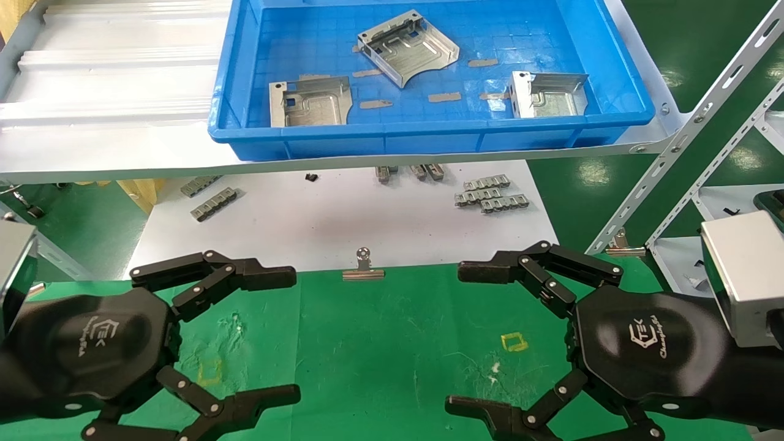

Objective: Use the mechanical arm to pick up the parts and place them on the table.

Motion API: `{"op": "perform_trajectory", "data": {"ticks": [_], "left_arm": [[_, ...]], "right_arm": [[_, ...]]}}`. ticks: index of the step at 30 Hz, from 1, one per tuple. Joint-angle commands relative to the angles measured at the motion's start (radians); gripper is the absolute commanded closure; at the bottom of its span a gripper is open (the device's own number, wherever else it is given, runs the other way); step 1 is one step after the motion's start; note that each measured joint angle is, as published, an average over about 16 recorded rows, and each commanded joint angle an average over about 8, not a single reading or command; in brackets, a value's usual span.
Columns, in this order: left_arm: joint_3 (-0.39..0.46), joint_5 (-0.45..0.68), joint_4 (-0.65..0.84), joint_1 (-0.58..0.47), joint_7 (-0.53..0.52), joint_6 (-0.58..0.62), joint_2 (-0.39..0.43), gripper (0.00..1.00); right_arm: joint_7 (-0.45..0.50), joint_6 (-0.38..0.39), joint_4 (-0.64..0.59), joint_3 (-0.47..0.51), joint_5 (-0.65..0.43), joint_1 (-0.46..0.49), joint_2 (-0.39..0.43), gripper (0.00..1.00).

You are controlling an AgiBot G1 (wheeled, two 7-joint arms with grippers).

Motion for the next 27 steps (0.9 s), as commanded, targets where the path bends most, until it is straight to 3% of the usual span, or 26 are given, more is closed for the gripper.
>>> {"op": "perform_trajectory", "data": {"ticks": [1, 8, 9, 16, 17, 27], "left_arm": [[0.000, 0.000, 0.000, 0.000, 0.000, 0.000, 0.000, 0.00], [0.000, 0.000, 0.000, 0.000, 0.000, 0.000, 0.000, 0.00], [0.000, 0.000, 0.000, 0.000, 0.000, 0.000, 0.000, 0.07], [0.000, 0.000, 0.000, 0.000, 0.000, 0.000, 0.000, 0.95], [0.000, 0.000, 0.000, 0.000, 0.000, 0.000, 0.000, 1.00], [0.000, 0.000, 0.000, 0.000, 0.000, 0.000, 0.000, 1.00]], "right_arm": [[0.000, 0.000, 0.000, 0.000, 0.000, 0.000, 0.000, 0.00], [0.000, 0.000, 0.000, 0.000, 0.000, 0.000, 0.000, 0.00], [0.000, 0.000, 0.000, 0.000, 0.000, 0.000, 0.000, 0.00], [0.000, 0.000, 0.000, 0.000, 0.000, 0.000, 0.000, 0.00], [0.000, 0.000, 0.000, 0.000, 0.000, 0.000, 0.000, 0.00], [0.000, 0.000, 0.000, 0.000, 0.000, 0.000, 0.000, 0.00]]}}
